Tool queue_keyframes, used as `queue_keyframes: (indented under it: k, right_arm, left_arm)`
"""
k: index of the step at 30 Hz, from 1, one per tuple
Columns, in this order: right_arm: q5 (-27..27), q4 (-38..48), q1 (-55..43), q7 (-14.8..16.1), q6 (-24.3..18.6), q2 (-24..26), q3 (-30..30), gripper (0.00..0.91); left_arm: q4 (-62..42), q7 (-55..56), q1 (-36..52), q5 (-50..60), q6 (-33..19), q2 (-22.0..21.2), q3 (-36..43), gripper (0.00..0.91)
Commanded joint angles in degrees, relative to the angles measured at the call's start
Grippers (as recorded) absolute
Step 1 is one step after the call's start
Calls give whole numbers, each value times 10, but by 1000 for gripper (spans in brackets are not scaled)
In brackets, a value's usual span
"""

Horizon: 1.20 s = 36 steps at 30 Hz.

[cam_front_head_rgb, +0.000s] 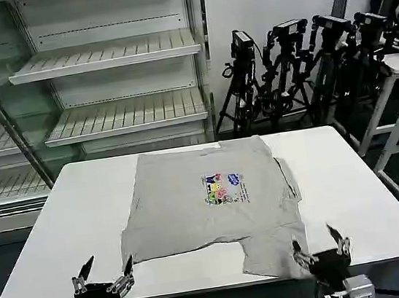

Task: Fold and organize the clothes.

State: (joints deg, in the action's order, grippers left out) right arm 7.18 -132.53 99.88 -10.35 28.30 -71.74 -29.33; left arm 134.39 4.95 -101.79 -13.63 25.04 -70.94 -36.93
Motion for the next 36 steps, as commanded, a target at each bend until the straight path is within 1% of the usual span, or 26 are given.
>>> queue_keyframes:
  k: [1, 9, 16, 17, 18, 19, 20, 21, 22, 23, 24, 25, 26, 27, 28, 30, 36]
  right_arm:
    - [18, 18, 26, -1, 21, 2, 0, 907]
    - [3, 31, 5, 5, 16, -7, 24, 907]
    - [-23, 37, -5, 13, 26, -11, 50, 907]
    - [-24, 37, -3, 14, 27, -10, 51, 897]
    - [-24, 37, 1, 16, 27, -9, 52, 806]
    - [-24, 36, 6, 18, 27, -7, 53, 615]
    - [-24, 36, 9, 20, 27, -7, 53, 403]
    - [-24, 36, 11, 21, 27, -6, 53, 302]
    - [-22, 36, 14, 22, 27, -5, 53, 181]
    - [-22, 36, 15, 22, 27, -4, 54, 111]
    - [-22, 37, 16, 23, 27, -4, 54, 50]
    - [-21, 37, 16, 24, 28, -3, 56, 30]
    - [-21, 37, 16, 24, 28, -3, 58, 0]
    - [-21, 37, 16, 24, 28, -3, 59, 0]
    - [-20, 37, 15, 25, 29, -3, 62, 0]
    - [-18, 36, 14, 25, 30, -2, 64, 0]
    - [2, 35, 14, 24, 33, 0, 68, 0]
  left_arm:
    - [-76, 7, 64, -43, 79, 37, 24, 907]
    - [-120, 7, 112, -58, 71, 40, 49, 907]
    - [-158, 7, 139, -55, 64, 39, 68, 907]
    - [-159, 7, 139, -55, 64, 39, 68, 907]
    - [-161, 5, 138, -54, 57, 39, 71, 907]
    - [-162, 4, 138, -53, 55, 40, 74, 605]
    - [-163, 4, 138, -53, 54, 40, 75, 443]
    - [-164, 3, 138, -53, 53, 40, 76, 403]
    - [-167, 2, 138, -53, 50, 40, 79, 322]
    - [-168, 2, 138, -52, 50, 40, 80, 292]
    - [-169, 2, 139, -52, 49, 40, 81, 222]
    - [-170, 1, 138, -51, 46, 40, 82, 191]
    - [-170, 1, 138, -51, 45, 40, 83, 131]
    - [-170, 1, 137, -51, 44, 40, 84, 111]
    - [-170, 0, 136, -51, 41, 40, 85, 60]
    - [-169, -2, 135, -49, 39, 39, 86, 40]
    - [-159, -8, 124, -45, 32, 41, 83, 50]
